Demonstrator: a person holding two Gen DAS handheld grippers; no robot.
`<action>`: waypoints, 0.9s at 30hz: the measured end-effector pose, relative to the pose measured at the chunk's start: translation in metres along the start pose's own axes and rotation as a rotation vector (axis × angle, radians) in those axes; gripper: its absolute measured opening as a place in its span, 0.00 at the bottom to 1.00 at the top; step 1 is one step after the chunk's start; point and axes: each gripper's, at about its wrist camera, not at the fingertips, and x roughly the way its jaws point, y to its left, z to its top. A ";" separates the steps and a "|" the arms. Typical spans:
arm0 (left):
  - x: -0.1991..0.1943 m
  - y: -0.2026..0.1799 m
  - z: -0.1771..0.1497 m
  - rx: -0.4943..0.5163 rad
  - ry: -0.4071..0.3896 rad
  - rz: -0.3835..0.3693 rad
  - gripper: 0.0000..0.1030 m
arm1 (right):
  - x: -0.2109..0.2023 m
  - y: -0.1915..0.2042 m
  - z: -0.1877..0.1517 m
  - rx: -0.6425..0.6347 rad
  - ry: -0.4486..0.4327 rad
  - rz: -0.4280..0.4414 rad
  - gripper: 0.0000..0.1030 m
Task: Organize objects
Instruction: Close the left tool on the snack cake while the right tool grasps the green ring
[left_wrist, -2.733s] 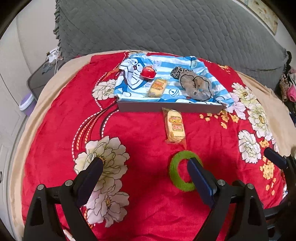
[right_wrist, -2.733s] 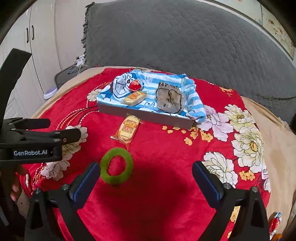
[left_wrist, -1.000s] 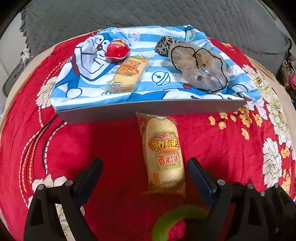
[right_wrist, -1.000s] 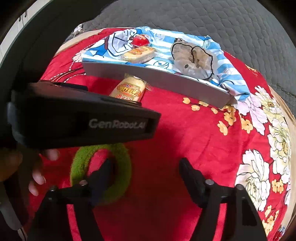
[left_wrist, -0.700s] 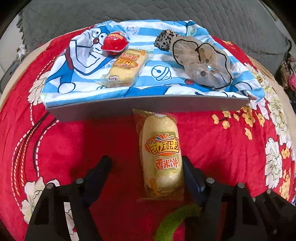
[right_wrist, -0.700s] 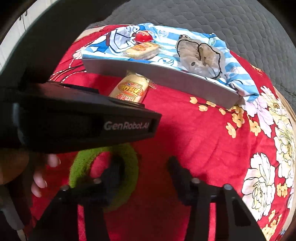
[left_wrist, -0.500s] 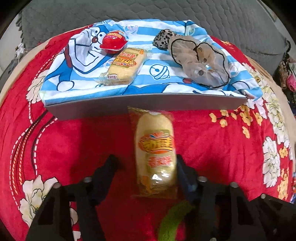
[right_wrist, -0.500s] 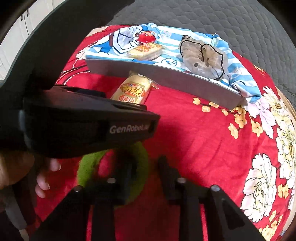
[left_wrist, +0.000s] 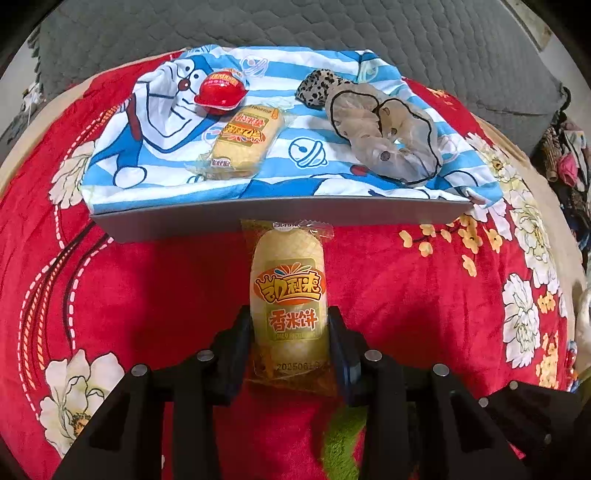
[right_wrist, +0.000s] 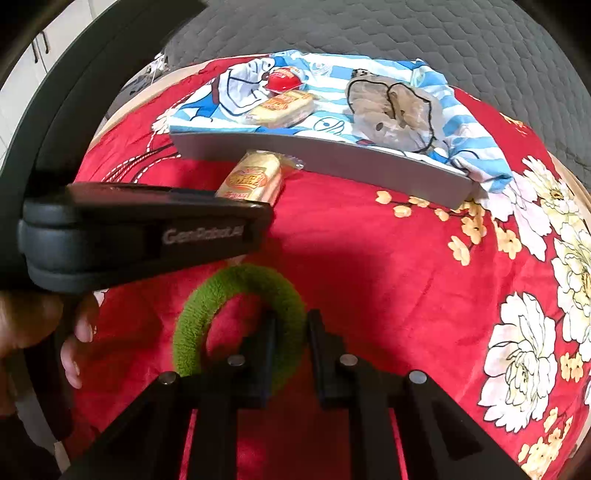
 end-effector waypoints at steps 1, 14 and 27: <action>-0.001 0.000 0.000 -0.001 -0.002 -0.002 0.39 | -0.002 -0.002 0.000 0.006 -0.004 0.003 0.17; -0.028 -0.001 -0.007 0.004 -0.036 0.020 0.38 | -0.019 -0.002 -0.002 -0.001 -0.037 0.006 0.17; -0.043 0.004 -0.012 0.001 -0.052 0.032 0.38 | -0.013 -0.009 -0.004 0.026 -0.020 0.012 0.17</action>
